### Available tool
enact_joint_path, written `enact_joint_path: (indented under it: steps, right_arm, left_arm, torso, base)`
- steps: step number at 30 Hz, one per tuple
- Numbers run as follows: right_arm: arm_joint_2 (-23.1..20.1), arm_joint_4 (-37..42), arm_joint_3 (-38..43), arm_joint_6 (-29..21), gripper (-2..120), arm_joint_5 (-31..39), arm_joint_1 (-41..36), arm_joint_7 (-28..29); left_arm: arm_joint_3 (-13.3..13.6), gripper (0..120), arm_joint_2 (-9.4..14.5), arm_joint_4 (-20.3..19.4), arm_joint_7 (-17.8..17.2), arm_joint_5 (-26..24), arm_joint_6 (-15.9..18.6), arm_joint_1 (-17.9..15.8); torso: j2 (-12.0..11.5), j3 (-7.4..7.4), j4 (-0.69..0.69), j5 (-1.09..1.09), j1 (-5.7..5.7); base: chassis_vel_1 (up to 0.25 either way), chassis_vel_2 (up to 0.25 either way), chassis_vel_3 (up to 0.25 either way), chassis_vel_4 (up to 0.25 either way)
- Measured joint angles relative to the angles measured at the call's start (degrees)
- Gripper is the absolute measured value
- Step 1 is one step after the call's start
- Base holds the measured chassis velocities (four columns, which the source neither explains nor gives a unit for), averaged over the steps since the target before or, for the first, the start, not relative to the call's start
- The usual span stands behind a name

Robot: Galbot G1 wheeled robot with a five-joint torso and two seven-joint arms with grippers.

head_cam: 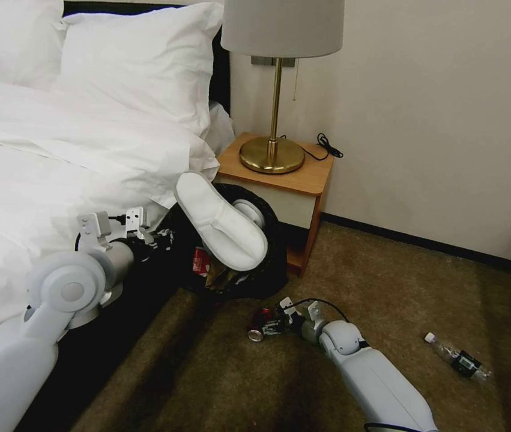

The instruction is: Pick up the trash bin, then pick up the garbage on the floor and place it into the trash bin.

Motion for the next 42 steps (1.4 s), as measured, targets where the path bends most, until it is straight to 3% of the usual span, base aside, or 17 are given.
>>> enact_joint_path:
  steps: [13, 31, 33, 37, 42]
  right_arm:
    - [3.31, -3.21, -1.57, -4.99, 100, -2.18, 2.87, 2.63]
    - [1.53, 1.17, -3.61, -10.30, 100, -6.92, 3.91, 5.44]
    - [0.83, 3.29, -4.46, -15.03, 100, -7.37, 4.29, 5.91]
    - [0.07, 4.77, -5.82, -19.69, 100, -7.98, 4.75, 6.34]
    - [0.08, 4.12, -6.24, -20.94, 100, -9.55, 5.51, 6.13]
  left_arm:
    - [0.26, 2, 3.58, -1.76, -2.00, -3.66, 0.00, -0.06]
    - [0.24, 2, 4.22, -2.23, -1.78, -4.19, 0.00, -0.16]
    - [0.31, 2, 4.22, -2.11, -1.65, -4.18, 0.00, -0.15]
    - [0.44, 2, 4.21, -2.03, -1.42, -4.13, 0.00, -0.11]
    - [0.62, 2, 4.13, -1.99, -1.13, -3.99, 0.00, -0.08]
  torso:
    - [0.00, 0.00, 0.01, 0.00, 0.00]
    - [0.00, 0.00, 0.00, 0.01, 0.00]
    - [0.00, 0.00, 0.00, 0.01, 0.00]
    - [0.00, 0.00, 0.00, 0.01, 0.00]
    - [0.00, 0.00, 0.00, 0.00, 0.00]
  base:
    - [0.000, 0.000, 0.000, 0.000]
    - [0.000, 0.000, 0.000, 0.000]
    - [0.000, 0.000, 0.000, 0.000]
    - [0.000, 0.000, 0.000, 0.000]
    - [0.000, 0.000, 0.000, 0.000]
